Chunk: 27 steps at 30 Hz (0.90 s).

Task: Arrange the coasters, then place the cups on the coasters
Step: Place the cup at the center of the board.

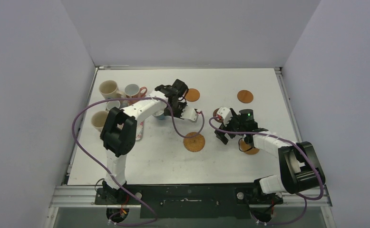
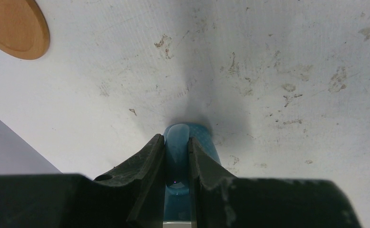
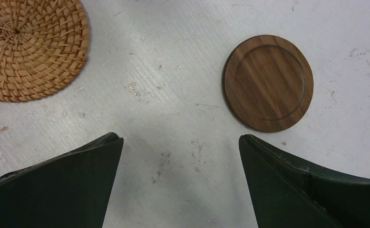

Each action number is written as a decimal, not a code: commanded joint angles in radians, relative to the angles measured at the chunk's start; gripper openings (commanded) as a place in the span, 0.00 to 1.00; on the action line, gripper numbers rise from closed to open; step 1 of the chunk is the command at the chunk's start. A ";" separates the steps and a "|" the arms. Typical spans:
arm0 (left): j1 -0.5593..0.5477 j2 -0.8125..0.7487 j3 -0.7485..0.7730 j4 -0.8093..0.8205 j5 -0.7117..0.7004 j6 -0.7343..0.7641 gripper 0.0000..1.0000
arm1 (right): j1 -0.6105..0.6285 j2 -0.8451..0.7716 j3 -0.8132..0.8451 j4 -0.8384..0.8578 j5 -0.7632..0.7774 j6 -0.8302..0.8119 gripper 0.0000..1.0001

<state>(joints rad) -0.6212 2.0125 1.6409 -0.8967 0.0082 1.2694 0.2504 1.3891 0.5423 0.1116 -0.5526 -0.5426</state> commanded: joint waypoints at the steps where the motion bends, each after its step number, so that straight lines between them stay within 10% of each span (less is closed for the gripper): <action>1: 0.007 -0.024 -0.009 0.048 -0.001 0.016 0.16 | 0.004 0.012 0.036 0.031 -0.007 -0.016 1.00; 16: 0.012 -0.008 0.026 -0.027 0.046 0.083 0.17 | 0.005 0.002 0.031 0.031 -0.009 -0.016 1.00; 27: 0.023 0.208 0.322 -0.391 0.020 0.151 0.17 | 0.007 -0.013 0.025 0.036 -0.002 -0.017 1.00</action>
<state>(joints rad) -0.6155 2.1674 1.8778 -1.1263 0.0193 1.3853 0.2504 1.3994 0.5430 0.1116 -0.5480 -0.5457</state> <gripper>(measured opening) 0.179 1.000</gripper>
